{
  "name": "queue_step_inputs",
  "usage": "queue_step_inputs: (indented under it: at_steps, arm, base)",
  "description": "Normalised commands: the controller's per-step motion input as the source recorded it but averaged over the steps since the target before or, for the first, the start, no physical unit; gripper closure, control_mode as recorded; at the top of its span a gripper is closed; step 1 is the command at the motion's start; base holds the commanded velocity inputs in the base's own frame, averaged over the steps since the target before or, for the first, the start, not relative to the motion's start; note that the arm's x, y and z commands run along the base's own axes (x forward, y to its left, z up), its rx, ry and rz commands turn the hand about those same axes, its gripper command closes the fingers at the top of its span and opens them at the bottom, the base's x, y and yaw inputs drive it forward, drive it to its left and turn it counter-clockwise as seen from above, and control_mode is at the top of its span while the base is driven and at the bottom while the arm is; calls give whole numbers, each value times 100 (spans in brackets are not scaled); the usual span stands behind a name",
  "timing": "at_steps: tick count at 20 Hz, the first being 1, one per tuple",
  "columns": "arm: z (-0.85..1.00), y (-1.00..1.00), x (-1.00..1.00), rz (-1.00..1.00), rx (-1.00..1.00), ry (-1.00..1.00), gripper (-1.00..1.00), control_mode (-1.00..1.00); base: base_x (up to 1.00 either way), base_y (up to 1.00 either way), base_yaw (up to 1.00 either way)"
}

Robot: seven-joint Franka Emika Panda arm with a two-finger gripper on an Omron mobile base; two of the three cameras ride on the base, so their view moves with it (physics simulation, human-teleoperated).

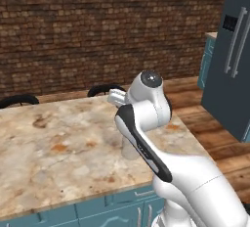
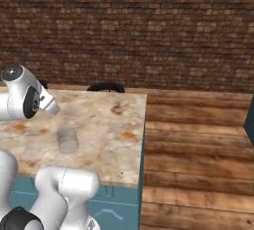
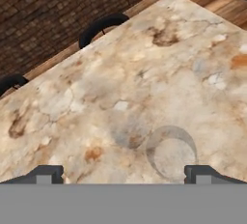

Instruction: Pick the glass cup and strainer and place them in the sink. Then turn on the water.

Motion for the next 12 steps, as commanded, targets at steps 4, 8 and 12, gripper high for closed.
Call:
queue_step_inputs:
  at_steps: [4, 8, 12]
  arm:
    - [0, 0, 0, 0, 0, 0, -100, 100]
    - [0, 0, 0, 0, 0, 0, -100, 100]
    - [0, 0, 0, 0, 0, 0, -100, 100]
  base:
    - [32, 34, 0]
    - [0, 10, 0]
    - [2, 1, 0]
